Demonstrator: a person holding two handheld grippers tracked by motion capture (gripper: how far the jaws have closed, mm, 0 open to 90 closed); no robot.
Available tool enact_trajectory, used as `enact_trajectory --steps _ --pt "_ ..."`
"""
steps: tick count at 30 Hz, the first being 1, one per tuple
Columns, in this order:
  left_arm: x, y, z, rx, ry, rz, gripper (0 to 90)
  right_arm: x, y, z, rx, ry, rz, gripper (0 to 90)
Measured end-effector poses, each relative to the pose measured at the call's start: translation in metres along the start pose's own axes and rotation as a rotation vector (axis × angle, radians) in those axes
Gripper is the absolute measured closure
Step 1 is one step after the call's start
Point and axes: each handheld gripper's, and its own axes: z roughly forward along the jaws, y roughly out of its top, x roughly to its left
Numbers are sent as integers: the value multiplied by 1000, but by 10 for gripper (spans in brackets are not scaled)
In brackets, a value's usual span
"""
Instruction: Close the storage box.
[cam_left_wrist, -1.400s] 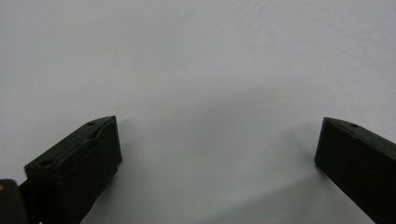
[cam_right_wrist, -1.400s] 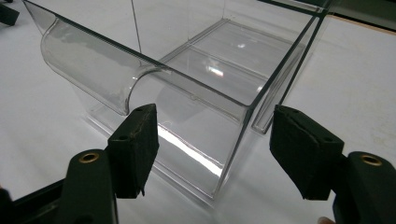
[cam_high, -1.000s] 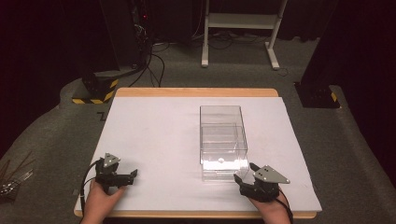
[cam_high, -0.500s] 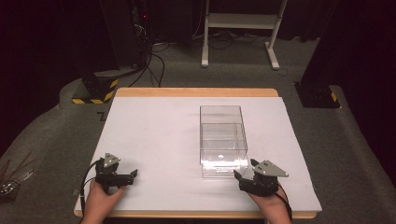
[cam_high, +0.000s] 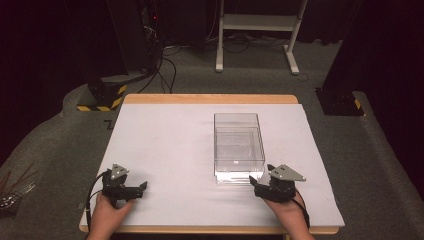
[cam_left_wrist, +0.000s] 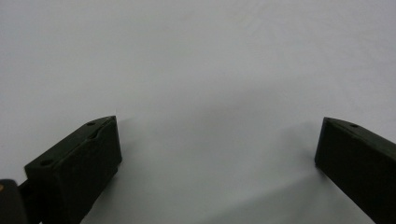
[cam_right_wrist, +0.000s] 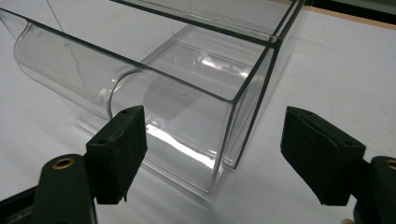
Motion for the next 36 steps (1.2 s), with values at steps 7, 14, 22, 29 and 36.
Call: enact_trajectory --steps 7,14,22,29,36 --pt "0 0 0 0 0 0 6 -3 2 6 -1 -5 -8 227" --pt "0 0 0 0 0 0 6 -6 7 14 4 -15 4 227" --pt "0 0 0 0 0 0 6 -10 13 23 4 -27 8 226" --pt "0 0 0 0 0 0 6 -14 16 29 2 -31 23 225" --pt "0 0 0 0 0 0 6 -17 20 34 8 -35 30 221"
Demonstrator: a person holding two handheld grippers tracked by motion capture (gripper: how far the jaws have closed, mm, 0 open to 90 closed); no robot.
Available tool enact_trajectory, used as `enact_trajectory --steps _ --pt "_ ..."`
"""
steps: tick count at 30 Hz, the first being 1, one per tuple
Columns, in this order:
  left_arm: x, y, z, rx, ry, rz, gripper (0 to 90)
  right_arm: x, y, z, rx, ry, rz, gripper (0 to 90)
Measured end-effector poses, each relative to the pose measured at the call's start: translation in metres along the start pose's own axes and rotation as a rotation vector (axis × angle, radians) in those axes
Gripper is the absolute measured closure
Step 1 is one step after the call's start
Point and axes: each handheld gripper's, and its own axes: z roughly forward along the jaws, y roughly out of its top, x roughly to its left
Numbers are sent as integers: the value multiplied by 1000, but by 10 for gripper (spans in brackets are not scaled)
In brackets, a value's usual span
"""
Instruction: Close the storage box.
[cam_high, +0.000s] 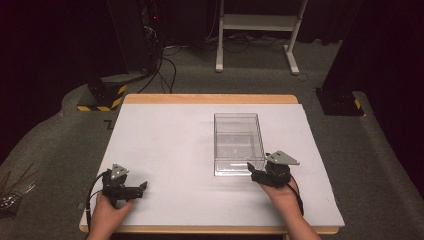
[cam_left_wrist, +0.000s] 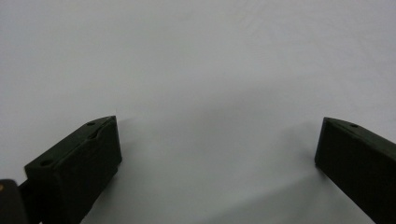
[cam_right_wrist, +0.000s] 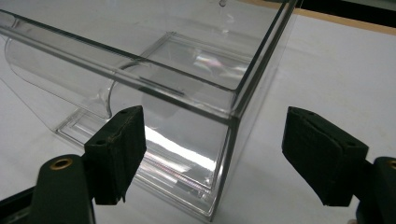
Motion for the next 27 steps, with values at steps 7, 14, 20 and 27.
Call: enact_trajectory --steps 7,14,20,27 --pt "0 0 0 0 0 0 6 -3 3 5 4 -11 15 222" --pt "0 0 0 0 0 0 6 -5 3 5 10 -1 23 234" --pt "0 0 0 0 0 0 6 -6 3 0 -3 9 25 262" --pt "0 0 0 0 0 0 6 -3 -1 -9 -16 15 21 263"
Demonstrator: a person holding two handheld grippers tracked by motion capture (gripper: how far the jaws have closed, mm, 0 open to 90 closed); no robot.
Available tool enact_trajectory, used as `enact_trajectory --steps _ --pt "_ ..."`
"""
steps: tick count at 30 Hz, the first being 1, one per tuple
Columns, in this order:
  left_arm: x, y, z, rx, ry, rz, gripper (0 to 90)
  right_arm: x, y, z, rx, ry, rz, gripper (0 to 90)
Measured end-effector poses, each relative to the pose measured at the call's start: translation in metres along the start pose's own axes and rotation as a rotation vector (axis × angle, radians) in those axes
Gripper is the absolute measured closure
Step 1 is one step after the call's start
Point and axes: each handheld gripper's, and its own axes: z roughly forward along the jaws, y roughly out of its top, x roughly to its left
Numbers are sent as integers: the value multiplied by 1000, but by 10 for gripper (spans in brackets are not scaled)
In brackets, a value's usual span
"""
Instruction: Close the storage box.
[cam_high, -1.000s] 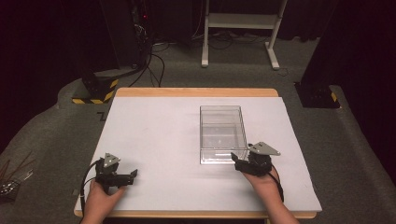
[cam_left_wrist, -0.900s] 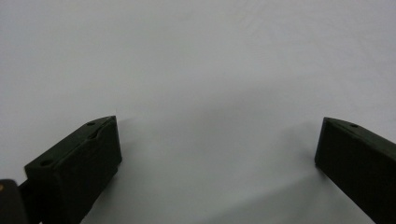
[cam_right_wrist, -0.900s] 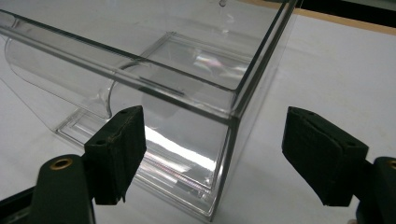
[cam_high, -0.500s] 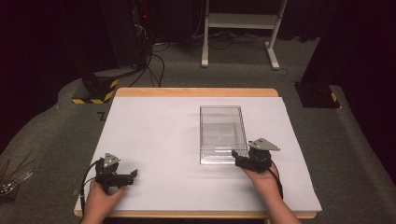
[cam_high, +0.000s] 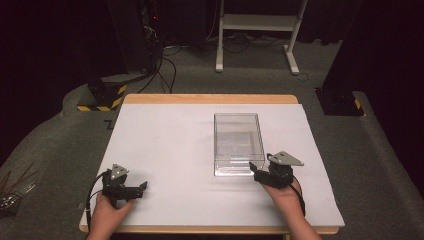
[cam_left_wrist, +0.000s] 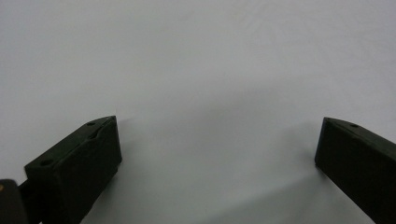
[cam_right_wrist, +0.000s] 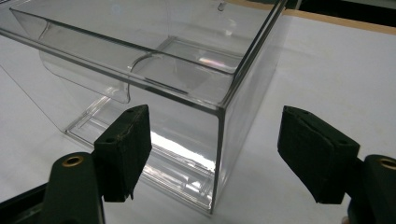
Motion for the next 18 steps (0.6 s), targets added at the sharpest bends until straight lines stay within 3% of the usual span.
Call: enact_trajectory --steps 12,18 --pt "0 0 0 -1 0 1 6 -2 -17 -15 -1 -9 -1 263" --pt "0 0 0 -1 1 1 6 -13 -33 -21 26 -41 3 263"
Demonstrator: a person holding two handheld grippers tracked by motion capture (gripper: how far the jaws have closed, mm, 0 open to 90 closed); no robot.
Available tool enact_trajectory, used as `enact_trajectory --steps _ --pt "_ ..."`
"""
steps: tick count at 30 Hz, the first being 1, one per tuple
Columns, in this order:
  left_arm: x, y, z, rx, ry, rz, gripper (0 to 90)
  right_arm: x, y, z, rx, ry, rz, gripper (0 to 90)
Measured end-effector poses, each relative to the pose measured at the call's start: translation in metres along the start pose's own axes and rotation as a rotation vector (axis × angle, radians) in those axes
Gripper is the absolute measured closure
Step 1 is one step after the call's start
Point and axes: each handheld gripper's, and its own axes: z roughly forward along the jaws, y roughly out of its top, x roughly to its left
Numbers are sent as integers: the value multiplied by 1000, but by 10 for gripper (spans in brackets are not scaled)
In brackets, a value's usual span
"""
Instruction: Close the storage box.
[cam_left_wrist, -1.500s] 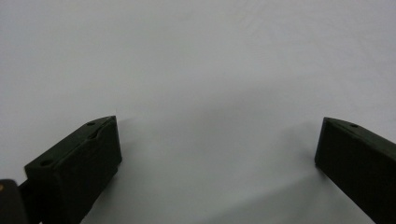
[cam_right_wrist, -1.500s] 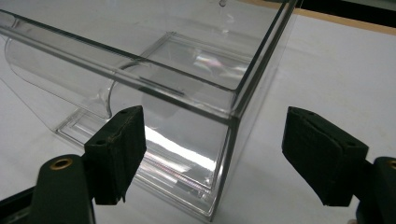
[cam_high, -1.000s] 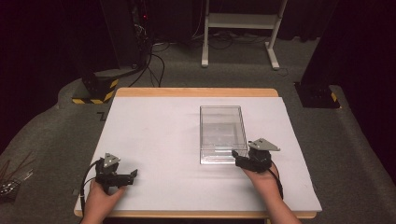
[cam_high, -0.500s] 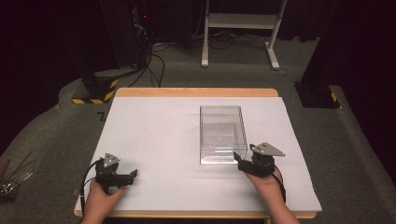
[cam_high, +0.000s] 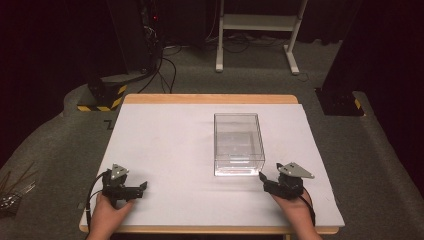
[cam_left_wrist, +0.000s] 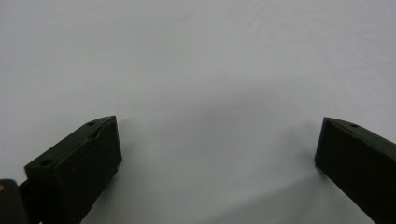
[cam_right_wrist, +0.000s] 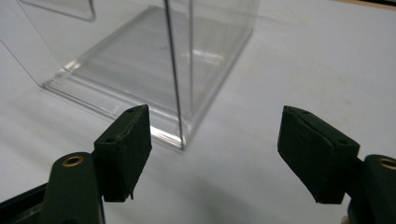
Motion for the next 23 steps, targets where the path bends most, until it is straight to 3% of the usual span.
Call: enact_trajectory --steps 10,13,18,23 --pt "0 0 0 0 -1 -1 6 -27 -30 -12 51 -73 26 268" --pt "0 0 0 0 -1 -1 6 -27 -33 -15 32 -77 17 272" --pt "-1 0 0 -2 0 -3 6 -22 -33 -13 58 -72 -26 277" --pt "-1 0 0 -2 0 -3 6 -25 -33 -12 58 -58 -9 278"
